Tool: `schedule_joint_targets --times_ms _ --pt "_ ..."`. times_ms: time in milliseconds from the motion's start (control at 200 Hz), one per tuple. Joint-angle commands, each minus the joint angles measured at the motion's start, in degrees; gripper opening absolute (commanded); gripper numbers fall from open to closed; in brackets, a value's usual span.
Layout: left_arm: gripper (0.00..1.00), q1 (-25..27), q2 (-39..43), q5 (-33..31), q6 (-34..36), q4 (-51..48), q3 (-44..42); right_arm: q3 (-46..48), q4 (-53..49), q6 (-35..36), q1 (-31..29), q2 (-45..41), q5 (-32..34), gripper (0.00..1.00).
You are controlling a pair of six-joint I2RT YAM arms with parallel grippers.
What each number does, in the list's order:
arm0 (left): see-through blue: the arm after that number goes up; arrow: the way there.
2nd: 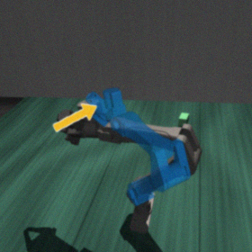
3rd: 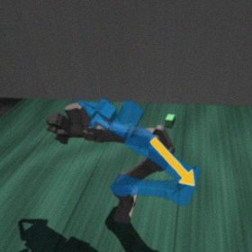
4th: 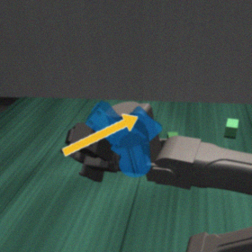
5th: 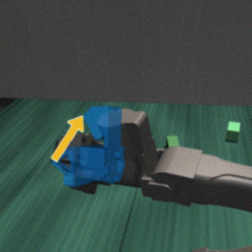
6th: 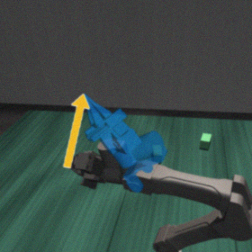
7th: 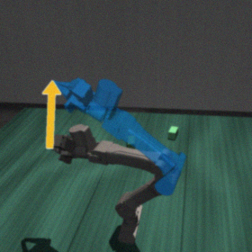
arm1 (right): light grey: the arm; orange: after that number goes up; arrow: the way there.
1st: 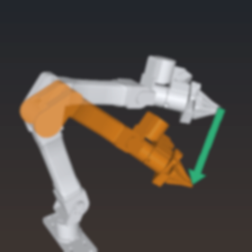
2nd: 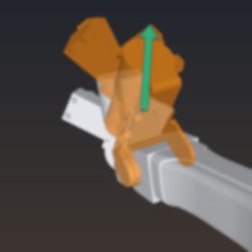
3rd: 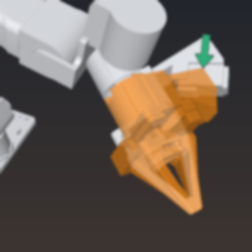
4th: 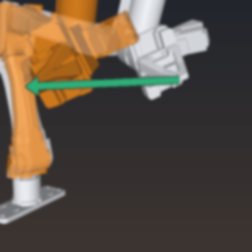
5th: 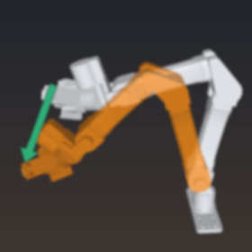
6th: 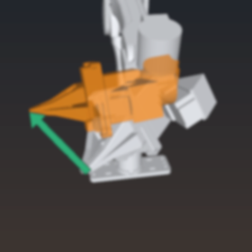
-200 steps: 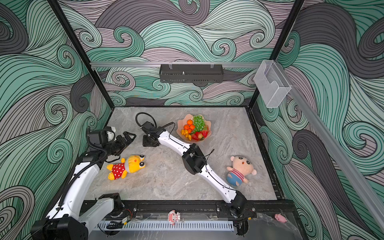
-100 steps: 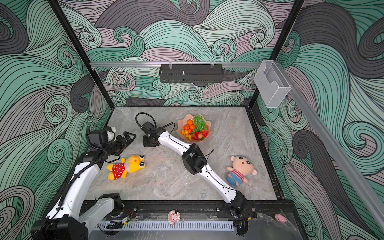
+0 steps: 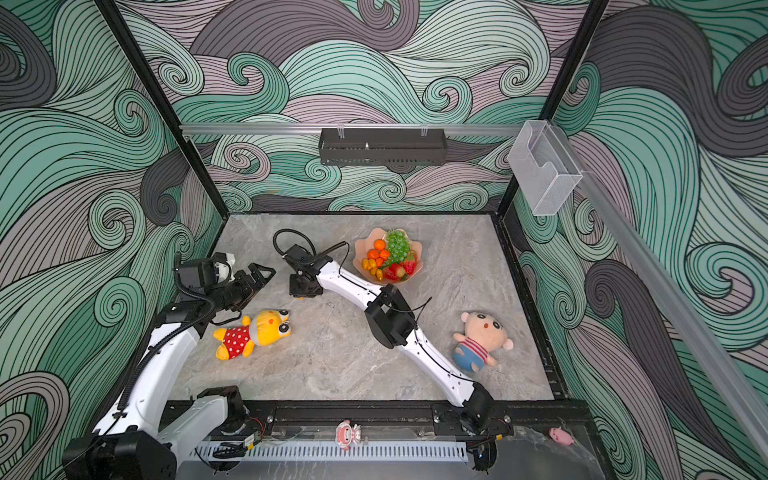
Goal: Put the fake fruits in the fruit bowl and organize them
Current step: 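Lower the right gripper and close it on the last yellow fruit, then lift the yellow fruit and carry it over the pink bowl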
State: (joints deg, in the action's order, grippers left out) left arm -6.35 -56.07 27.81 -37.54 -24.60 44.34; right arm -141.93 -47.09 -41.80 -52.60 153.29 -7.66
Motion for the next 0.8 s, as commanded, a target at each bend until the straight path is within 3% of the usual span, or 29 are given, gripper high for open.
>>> schedule_joint_targets --times_ms 0,270,510,795 --pt "0.99 0.0 -1.0 3.1 -0.2 0.8 0.1 3.1 -4.1 0.9 0.6 -5.0 0.1 0.24" --pt "0.99 6.7 -4.3 1.9 -3.0 4.6 0.5 22.9 4.6 1.4 3.3 -19.8 0.8 0.23" --pt "0.99 18.2 -10.5 -2.6 -6.4 11.4 2.6 39.6 11.4 6.4 9.4 -31.8 0.6 0.23" --pt "0.98 27.6 -20.5 -5.5 -6.4 18.8 8.6 48.6 13.6 15.8 17.3 -38.8 -1.6 0.22"
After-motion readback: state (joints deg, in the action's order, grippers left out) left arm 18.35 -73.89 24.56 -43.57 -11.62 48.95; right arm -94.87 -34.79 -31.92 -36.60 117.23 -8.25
